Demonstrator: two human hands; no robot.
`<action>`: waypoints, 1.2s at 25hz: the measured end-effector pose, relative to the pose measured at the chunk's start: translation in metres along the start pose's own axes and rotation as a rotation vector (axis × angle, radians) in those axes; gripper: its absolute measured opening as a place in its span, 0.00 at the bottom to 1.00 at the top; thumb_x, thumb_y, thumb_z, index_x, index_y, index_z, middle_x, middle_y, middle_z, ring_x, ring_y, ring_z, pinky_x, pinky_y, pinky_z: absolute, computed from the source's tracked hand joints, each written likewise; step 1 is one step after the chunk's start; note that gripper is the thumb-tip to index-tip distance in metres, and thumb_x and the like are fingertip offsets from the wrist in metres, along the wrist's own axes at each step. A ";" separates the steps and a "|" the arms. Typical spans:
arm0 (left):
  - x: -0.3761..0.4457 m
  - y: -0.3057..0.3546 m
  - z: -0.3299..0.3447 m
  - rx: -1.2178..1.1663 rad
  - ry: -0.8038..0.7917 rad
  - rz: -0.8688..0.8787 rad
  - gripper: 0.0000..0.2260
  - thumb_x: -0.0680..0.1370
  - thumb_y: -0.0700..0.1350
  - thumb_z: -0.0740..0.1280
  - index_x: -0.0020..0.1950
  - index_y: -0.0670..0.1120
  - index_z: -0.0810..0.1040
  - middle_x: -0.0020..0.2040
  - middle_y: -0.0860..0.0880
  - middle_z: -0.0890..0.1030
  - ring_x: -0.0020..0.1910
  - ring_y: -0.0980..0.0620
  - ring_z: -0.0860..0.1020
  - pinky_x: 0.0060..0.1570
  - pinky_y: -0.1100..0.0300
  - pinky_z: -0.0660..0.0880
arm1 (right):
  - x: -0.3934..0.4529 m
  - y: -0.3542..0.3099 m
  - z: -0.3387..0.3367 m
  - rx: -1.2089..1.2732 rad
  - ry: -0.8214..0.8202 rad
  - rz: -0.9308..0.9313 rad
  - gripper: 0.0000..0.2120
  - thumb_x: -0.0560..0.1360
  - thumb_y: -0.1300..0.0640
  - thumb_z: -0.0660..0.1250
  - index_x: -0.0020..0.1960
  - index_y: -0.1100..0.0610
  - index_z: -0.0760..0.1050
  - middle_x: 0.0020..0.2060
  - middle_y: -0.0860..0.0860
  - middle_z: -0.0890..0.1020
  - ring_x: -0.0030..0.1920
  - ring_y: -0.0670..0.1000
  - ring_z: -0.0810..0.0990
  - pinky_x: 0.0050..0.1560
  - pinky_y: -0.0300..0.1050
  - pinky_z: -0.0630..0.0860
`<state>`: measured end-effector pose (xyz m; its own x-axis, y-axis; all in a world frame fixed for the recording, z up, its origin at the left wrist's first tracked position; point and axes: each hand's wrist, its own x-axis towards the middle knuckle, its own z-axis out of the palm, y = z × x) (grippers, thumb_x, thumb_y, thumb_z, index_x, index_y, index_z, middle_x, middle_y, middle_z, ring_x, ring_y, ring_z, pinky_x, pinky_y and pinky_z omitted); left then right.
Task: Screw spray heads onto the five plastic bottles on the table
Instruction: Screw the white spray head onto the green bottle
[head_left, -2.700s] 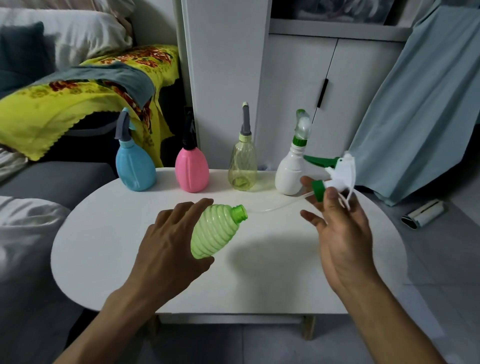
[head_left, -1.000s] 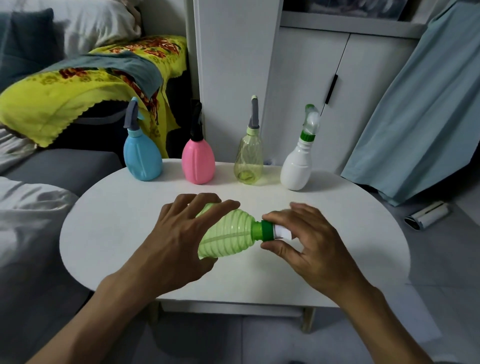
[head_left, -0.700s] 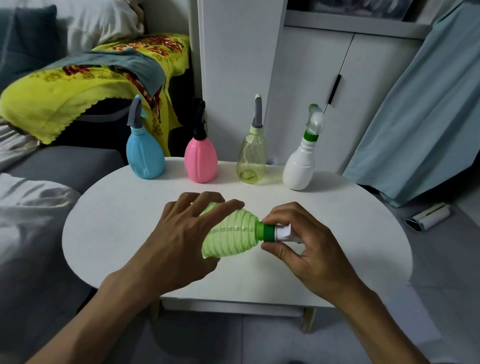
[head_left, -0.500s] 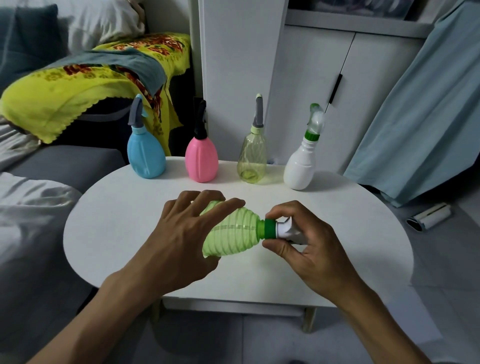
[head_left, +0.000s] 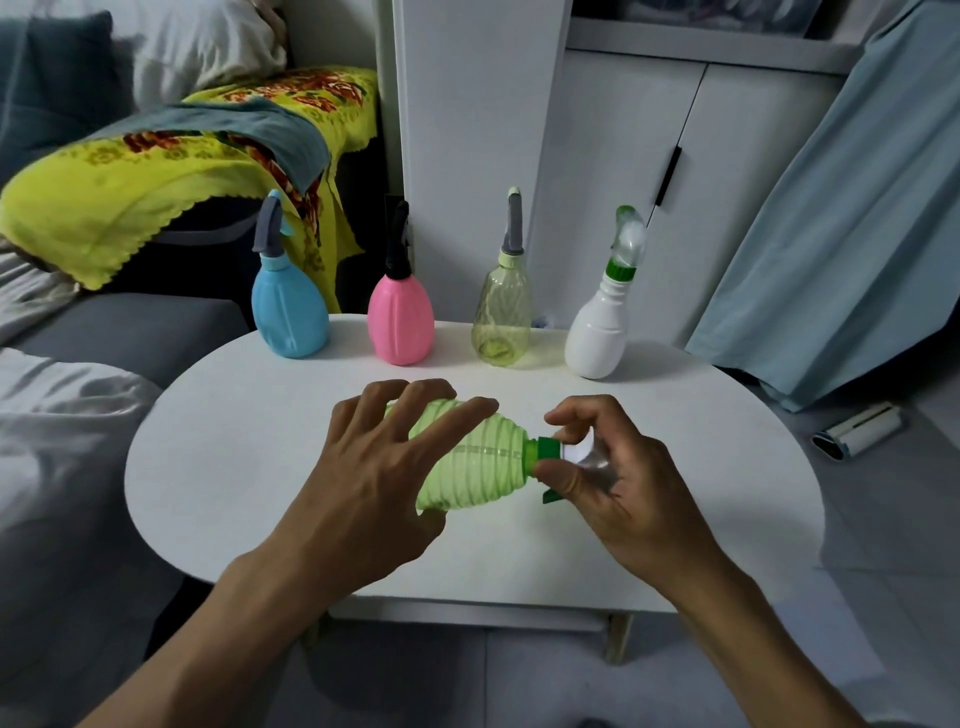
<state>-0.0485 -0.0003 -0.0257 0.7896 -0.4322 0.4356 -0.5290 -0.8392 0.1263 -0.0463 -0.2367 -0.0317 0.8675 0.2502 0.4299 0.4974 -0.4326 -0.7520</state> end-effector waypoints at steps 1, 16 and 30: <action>0.000 0.001 0.000 0.003 -0.001 0.004 0.44 0.60 0.47 0.81 0.74 0.55 0.66 0.65 0.46 0.75 0.61 0.39 0.72 0.55 0.44 0.71 | 0.000 -0.001 0.000 -0.001 0.008 -0.009 0.16 0.74 0.36 0.65 0.57 0.42 0.70 0.47 0.30 0.78 0.38 0.40 0.82 0.37 0.35 0.80; 0.001 0.004 -0.001 0.033 -0.003 -0.013 0.43 0.59 0.45 0.80 0.73 0.53 0.69 0.65 0.45 0.75 0.60 0.38 0.73 0.55 0.44 0.71 | 0.000 0.000 0.001 0.011 -0.026 0.083 0.20 0.69 0.38 0.70 0.57 0.39 0.69 0.50 0.40 0.78 0.43 0.50 0.83 0.40 0.51 0.83; -0.001 0.004 0.011 -0.066 0.057 0.032 0.37 0.65 0.53 0.77 0.72 0.51 0.68 0.66 0.45 0.75 0.62 0.42 0.74 0.57 0.47 0.74 | -0.001 -0.011 -0.006 0.161 0.075 0.241 0.19 0.67 0.46 0.77 0.53 0.46 0.74 0.42 0.47 0.80 0.40 0.47 0.81 0.38 0.35 0.78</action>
<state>-0.0481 -0.0074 -0.0354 0.7542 -0.4373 0.4899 -0.5744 -0.8009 0.1692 -0.0527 -0.2377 -0.0206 0.9614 0.0891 0.2604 0.2751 -0.3276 -0.9039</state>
